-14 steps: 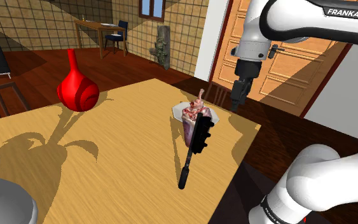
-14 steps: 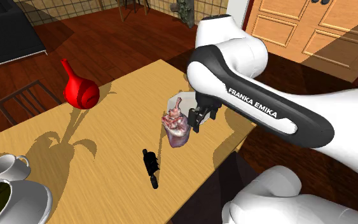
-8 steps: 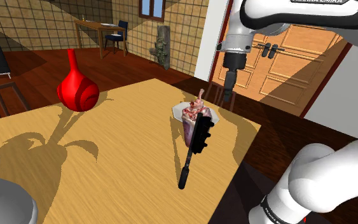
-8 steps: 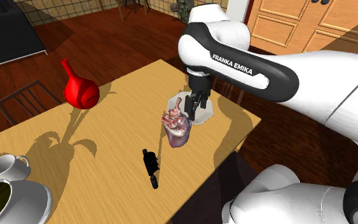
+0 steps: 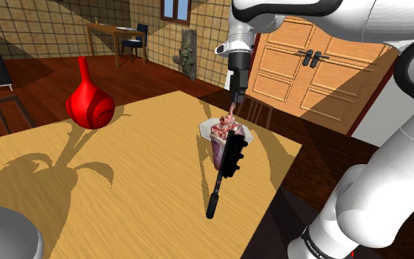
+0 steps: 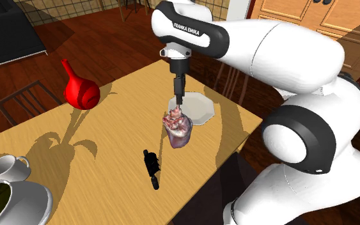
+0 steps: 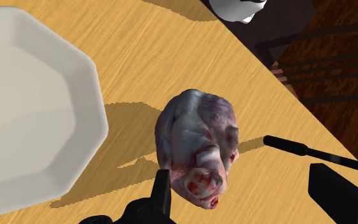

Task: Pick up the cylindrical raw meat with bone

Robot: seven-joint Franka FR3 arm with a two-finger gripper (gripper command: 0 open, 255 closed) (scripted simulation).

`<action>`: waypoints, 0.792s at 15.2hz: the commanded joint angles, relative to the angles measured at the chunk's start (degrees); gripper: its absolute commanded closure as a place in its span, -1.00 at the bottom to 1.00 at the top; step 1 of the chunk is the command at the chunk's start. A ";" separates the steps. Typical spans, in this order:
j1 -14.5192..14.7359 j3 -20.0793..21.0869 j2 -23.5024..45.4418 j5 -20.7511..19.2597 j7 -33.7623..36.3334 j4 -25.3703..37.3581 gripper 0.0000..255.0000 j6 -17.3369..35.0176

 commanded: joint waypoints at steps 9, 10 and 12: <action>0.17 -0.05 1.86 0.26 -3.76 -3.74 -1.00 4.48; 0.19 -0.03 1.80 0.27 -3.71 -3.80 1.00 4.49; 0.18 -0.05 1.85 0.27 -3.74 -3.65 1.00 4.39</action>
